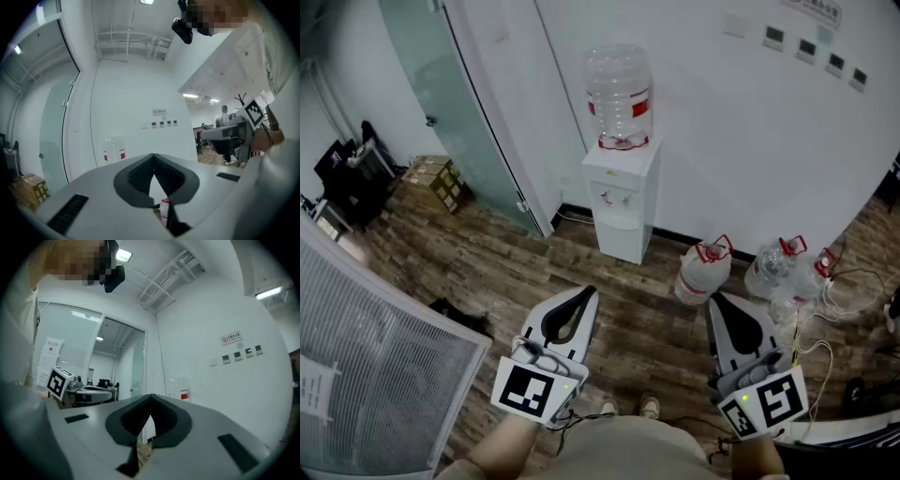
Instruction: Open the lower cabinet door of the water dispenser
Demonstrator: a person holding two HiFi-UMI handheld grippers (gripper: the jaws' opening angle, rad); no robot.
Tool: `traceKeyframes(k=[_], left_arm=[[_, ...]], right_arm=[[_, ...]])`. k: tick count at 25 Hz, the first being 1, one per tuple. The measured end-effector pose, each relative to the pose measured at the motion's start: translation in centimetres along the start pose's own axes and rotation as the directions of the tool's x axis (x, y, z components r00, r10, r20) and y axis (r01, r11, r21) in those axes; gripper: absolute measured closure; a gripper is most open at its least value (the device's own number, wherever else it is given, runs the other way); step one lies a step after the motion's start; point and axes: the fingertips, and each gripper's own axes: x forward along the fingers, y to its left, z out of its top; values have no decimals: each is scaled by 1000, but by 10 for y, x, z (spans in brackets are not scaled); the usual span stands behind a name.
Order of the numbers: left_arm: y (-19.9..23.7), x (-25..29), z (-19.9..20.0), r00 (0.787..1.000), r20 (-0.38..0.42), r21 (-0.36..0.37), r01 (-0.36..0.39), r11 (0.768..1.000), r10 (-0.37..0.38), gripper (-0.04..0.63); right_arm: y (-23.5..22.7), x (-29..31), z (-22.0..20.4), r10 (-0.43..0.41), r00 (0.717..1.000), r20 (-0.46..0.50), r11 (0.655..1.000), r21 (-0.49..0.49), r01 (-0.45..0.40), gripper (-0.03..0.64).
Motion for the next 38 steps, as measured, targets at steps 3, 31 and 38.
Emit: traceKeyframes(k=[3,31,38], left_arm=[[-3,0,0,1000,-5,1,0,1000,0,591],[-66,14,-14,997,-58,14,-51,999,51,591],[-67,32,-27,998,-54,-9,-44,999,43,591]], right_arm=[[-3,-2,1,1,1000,5,1000,10,-1,612],[-35,-38,-31,133,991,-22,989,62,-131,611],[-43,-27,-49,149,988,-38,988,56,-147,611]])
